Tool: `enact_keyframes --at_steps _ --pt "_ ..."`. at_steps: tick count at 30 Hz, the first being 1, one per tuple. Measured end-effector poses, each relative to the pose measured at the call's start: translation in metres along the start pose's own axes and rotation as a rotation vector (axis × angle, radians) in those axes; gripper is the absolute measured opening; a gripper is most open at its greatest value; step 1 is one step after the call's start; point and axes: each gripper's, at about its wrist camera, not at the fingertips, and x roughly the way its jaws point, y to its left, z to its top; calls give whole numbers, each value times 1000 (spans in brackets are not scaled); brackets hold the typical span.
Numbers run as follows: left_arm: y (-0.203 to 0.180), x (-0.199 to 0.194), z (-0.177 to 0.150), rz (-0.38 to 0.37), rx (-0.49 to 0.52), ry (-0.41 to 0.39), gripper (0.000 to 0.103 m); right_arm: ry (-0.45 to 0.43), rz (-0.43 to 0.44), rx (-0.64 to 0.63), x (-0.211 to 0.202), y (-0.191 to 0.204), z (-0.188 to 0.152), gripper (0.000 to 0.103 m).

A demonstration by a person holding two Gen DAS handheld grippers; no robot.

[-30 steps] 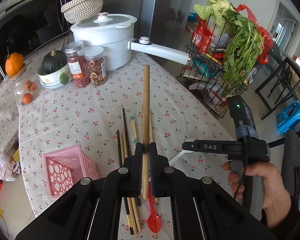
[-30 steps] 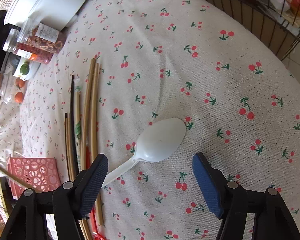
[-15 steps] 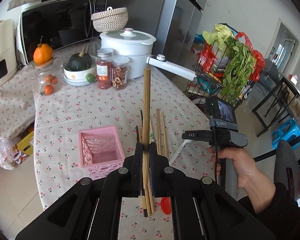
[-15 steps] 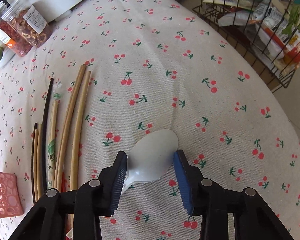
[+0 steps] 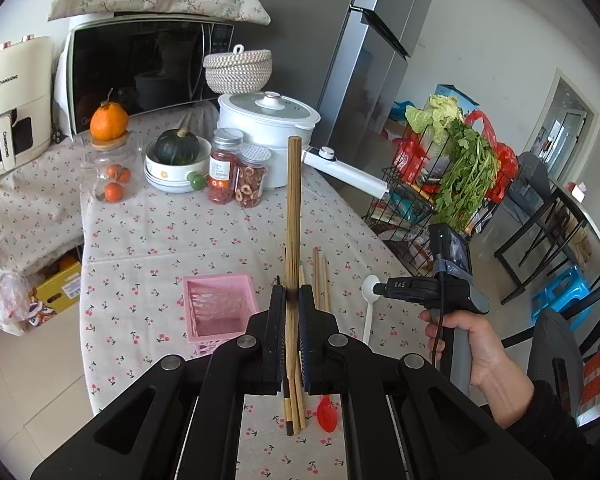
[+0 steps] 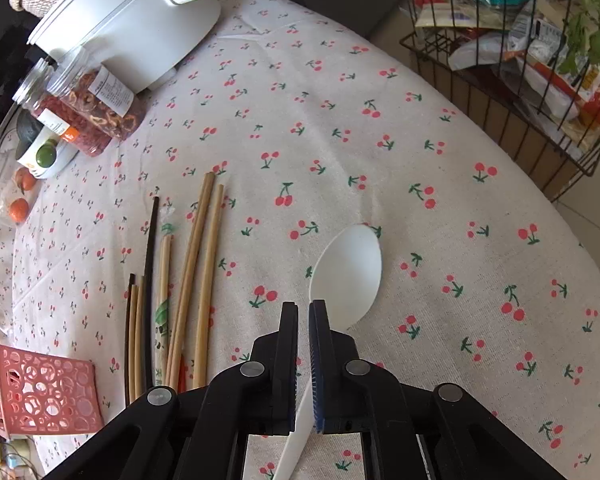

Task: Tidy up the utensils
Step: 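Carry both items to the pink basket while the left tool drops its chopstick inside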

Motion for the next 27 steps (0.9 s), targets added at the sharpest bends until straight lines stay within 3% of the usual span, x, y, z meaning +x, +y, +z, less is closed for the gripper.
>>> enact_keyframes --at_steps 1,3,5,8,11,14,15,20,27 --pt "0 1 0 -1 1 2 6 3 -6 7 0 -2 2 13" --pt "1 2 0 -4 2 4 6 -22 -51 11 -3 -6 4 48" --pt "1 3 1 -3 1 5 6 -61 -98 -12 -6 -7 6 58" --pt "0 7 2 1 0 13 6 -40 -144 -62 6 -2 10 59" --pt "1 10 1 13 6 18 6 -1 -174 -115 25 9 13 55" --pt "2 10 1 25 7 11 6 23 -239 -169 41 15 13 15" --pt "3 8 1 26 3 5 6 7 -248 -185 41 15 13 11" --pt "8 -11 9 25 -20 -62 6 -33 -148 -155 21 7 18 9" --pt "18 -40 23 68 -56 -225 6 -262 -1 -158 -70 13 14 9"
